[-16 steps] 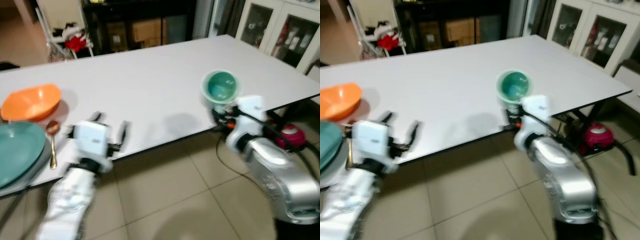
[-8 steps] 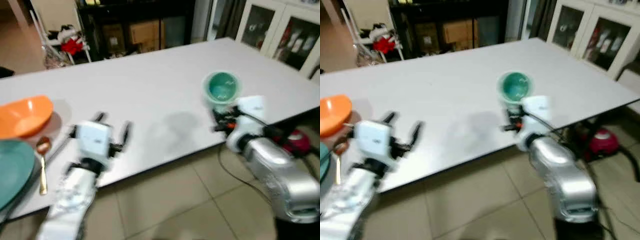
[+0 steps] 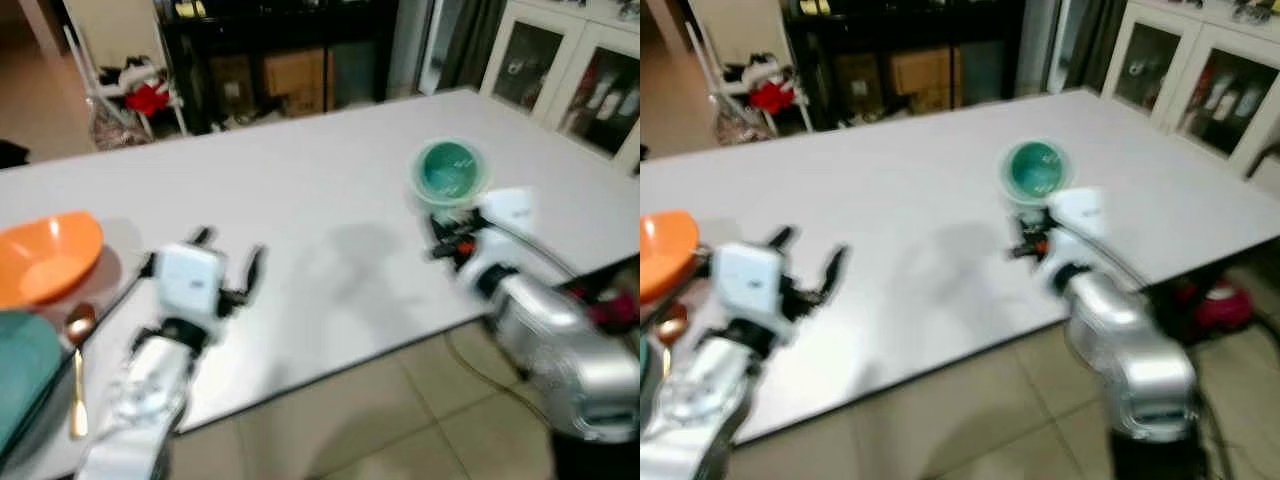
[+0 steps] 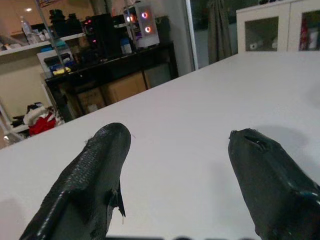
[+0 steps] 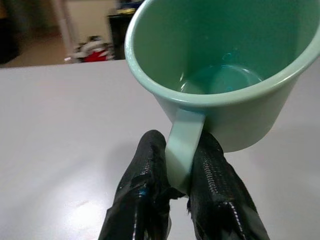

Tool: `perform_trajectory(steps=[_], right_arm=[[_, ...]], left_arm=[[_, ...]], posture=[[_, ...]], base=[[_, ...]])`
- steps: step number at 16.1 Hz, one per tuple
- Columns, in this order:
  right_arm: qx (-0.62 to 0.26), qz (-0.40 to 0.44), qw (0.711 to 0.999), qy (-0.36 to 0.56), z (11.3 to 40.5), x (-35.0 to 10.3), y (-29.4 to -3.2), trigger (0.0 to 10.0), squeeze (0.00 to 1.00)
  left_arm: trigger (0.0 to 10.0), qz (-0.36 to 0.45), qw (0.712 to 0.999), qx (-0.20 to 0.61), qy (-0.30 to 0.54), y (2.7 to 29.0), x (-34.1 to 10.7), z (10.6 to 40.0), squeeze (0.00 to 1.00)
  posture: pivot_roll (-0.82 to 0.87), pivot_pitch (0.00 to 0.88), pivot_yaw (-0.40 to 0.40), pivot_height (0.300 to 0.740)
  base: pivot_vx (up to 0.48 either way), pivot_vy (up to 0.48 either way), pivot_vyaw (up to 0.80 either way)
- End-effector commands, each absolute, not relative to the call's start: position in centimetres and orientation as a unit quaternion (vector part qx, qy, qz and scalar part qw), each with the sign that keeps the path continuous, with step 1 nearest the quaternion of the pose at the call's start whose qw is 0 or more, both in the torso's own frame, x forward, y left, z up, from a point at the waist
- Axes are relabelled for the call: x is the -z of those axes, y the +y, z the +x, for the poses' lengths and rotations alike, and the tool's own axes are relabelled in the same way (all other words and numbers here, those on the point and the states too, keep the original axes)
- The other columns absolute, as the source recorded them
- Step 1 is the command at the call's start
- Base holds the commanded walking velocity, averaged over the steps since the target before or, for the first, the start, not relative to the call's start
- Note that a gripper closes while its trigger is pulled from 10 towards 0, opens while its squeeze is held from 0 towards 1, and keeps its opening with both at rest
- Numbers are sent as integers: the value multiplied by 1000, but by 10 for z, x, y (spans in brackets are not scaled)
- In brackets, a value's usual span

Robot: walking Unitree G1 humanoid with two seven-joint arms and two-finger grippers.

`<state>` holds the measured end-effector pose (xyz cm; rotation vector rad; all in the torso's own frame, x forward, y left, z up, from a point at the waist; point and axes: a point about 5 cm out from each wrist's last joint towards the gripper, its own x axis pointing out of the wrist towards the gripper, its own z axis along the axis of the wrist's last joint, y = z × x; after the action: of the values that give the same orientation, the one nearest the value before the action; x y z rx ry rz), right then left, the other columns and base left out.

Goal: Setting the table

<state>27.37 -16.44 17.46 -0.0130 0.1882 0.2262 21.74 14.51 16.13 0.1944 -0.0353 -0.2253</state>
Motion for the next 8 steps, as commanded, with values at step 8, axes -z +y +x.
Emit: perform_trajectory(steps=[8], right_arm=[[-162,39,980,111,282,-178,-157,10000,0]], left_arm=[[10000,103,988,114,-17,150,-163,218,0]], posture=[[-82,0,36,740]], base=[[260,0,0]])
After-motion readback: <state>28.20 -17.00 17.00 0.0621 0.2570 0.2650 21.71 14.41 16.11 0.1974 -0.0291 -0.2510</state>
